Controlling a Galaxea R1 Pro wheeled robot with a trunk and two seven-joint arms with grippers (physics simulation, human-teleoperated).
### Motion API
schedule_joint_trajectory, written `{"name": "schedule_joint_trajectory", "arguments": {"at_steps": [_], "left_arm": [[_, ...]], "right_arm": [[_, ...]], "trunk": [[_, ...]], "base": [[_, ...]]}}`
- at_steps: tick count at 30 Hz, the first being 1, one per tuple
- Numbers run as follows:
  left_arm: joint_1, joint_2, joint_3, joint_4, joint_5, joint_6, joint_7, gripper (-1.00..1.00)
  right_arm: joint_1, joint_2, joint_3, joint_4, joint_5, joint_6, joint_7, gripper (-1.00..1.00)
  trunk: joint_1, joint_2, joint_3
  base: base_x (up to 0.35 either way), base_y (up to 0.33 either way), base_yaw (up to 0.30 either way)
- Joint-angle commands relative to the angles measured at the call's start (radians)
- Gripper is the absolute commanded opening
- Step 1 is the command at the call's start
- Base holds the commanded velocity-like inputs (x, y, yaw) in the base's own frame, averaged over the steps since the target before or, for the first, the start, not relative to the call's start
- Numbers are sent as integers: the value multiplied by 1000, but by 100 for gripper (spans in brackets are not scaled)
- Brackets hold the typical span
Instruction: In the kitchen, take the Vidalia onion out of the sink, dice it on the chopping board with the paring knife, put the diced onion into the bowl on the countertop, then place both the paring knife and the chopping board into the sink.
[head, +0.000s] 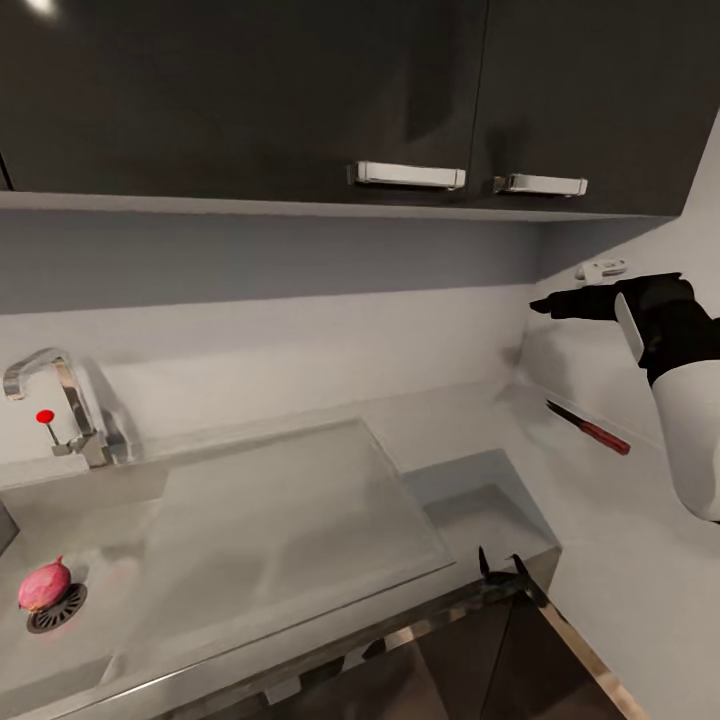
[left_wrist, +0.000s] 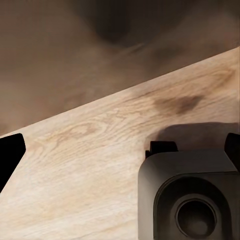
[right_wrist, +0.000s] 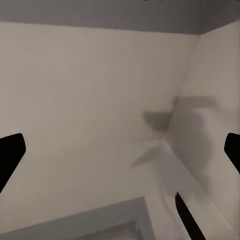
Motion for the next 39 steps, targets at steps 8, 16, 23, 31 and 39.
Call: {"name": "schedule_joint_trajectory", "arguments": {"at_steps": [8,16,23,31,39], "left_arm": [[0,0,0,-2,0,-1,0,100],[0,0,0,-2,0,-1,0,100],[0,0,0,-2,0,-1,0,100],[0,0,0,-1,0,-1,0,100],[0,1,0,-1,0,-1,0,100]], "right_arm": [[0,-1,2,-1,11,0,5,100],[0,-3,0,32,13,-4,1,100],[0,-4,0,57,14,-19,1,100],[0,-4,0,58,14,-20,1,100],[0,-24,-1,68,15,-20,1,100]], "trunk": [[0,0,-1],[0,0,-1],[0,0,-1],[0,0,-1],[0,0,-1]], "base": [[4,0,0],[0,0,0],[0,0,0],[0,0,0],[0,0,0]]}}
